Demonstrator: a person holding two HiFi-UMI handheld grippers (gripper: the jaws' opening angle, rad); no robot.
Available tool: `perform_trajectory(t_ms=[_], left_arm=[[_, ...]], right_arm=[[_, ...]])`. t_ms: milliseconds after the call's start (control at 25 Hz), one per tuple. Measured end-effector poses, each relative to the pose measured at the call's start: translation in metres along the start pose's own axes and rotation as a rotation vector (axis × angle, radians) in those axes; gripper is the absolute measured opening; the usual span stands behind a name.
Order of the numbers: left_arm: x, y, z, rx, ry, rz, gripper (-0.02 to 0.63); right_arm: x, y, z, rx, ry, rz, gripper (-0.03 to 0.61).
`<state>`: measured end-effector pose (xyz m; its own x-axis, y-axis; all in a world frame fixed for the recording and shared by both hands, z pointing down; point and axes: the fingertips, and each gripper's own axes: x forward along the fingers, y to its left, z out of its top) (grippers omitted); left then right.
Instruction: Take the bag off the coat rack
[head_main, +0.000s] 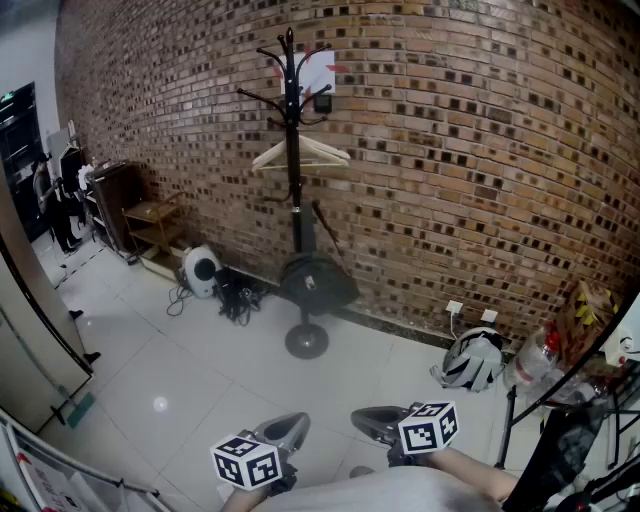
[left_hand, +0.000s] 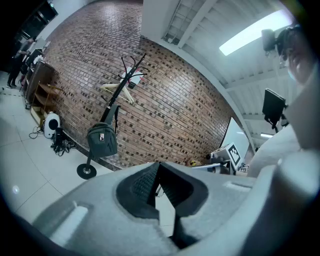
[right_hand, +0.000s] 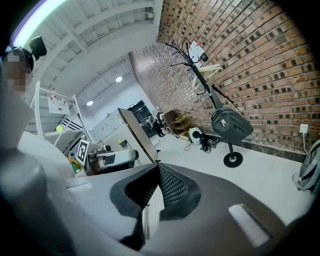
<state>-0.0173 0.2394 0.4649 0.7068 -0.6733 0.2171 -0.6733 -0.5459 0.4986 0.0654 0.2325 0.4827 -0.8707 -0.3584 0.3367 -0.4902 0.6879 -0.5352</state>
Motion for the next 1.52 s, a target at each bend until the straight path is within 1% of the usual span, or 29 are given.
perform_trajectory(t_ms=[160,280,360,520,720,800,880,1040,1160,1240,1360,1440,1520], left_arm=[[-0.018,0.021,0.016,-0.015,-0.032,0.022,0.002],[-0.013,0.029,0.029,0.01,-0.035,0.024,0.002],[-0.002,0.033,0.034,0.032,-0.017,0.022,0.002],[0.035,0.057,0.046,0.039,0.023,0.017,0.002],[0.093,0.117,0.068,0.012,0.053,0.055,0.002],[0.123,0.148,0.084,0.004,0.058,0.071,0.002],[0.157,0.18,0.107,-0.005,0.056,0.087,0.002],[0.227,0.237,0.165,-0.007,0.046,0.101,0.002],[0.27,0.272,0.208,0.016,0.051,0.105,0.002],[0.293,0.296,0.235,0.03,0.048,0.121,0.002],[0.318,0.328,0.272,0.024,0.014,0.147,0.002],[0.329,0.341,0.289,0.021,-0.001,0.144,0.002],[0.338,0.352,0.299,0.028,0.004,0.141,0.002]], right_arm=[[0.012,0.004,0.012,-0.028,-0.032,-0.003,0.0],[0.018,0.001,0.022,-0.063,-0.028,0.007,0.0],[0.021,-0.008,0.03,-0.058,-0.029,0.013,0.0],[0.038,-0.048,0.059,-0.032,-0.051,0.022,0.0],[0.08,-0.117,0.099,0.013,-0.052,0.073,0.0],[0.101,-0.152,0.123,-0.001,-0.043,0.068,0.0],[0.122,-0.189,0.155,-0.023,-0.037,0.062,0.0],[0.162,-0.258,0.226,-0.052,-0.033,0.069,0.0],[0.189,-0.301,0.279,-0.078,-0.028,0.074,0.0],[0.206,-0.325,0.315,-0.101,-0.042,0.076,0.0],[0.228,-0.354,0.364,-0.139,-0.096,0.058,0.014],[0.242,-0.367,0.385,-0.163,-0.118,0.038,0.019],[0.256,-0.379,0.398,-0.167,-0.119,0.025,0.034]])
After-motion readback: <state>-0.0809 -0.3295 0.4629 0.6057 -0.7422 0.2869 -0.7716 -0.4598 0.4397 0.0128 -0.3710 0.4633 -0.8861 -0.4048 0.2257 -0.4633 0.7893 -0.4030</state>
